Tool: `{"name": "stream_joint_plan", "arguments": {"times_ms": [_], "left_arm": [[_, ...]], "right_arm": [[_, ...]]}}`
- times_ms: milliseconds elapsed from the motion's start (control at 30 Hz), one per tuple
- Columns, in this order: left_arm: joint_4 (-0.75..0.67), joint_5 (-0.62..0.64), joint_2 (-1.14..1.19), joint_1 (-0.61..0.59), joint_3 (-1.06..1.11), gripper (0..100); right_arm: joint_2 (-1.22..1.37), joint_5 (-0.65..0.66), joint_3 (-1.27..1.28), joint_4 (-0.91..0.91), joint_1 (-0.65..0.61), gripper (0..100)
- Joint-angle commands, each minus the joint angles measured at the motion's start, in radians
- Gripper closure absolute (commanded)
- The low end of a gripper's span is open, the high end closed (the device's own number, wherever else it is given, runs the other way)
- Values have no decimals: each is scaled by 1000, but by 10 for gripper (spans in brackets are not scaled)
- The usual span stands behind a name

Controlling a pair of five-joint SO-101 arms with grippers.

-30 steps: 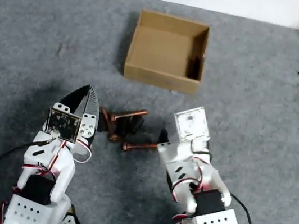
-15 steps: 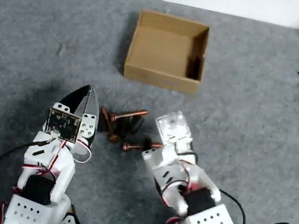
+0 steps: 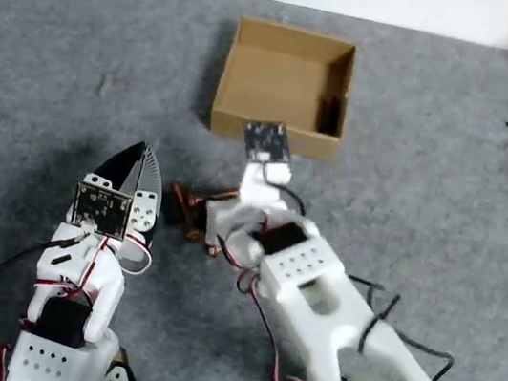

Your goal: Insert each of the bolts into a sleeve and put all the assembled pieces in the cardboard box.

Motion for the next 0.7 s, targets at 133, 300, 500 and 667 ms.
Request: {"name": "stream_joint_plan", "arguments": {"times_ms": [133, 300, 500, 667], "left_arm": [[-11, -5, -8, -8, 21, 966], [-11, -6, -8, -8, 21, 966], [-11, -6, -8, -8, 21, 966], [-11, -6, -10, -8, 21, 966]], "right_arm": [[18, -117, -82, -28, -54, 695], [19, -117, -81, -28, -53, 695], [150, -118, -87, -27, -53, 695], [263, -118, -160, 25, -53, 695]]}}
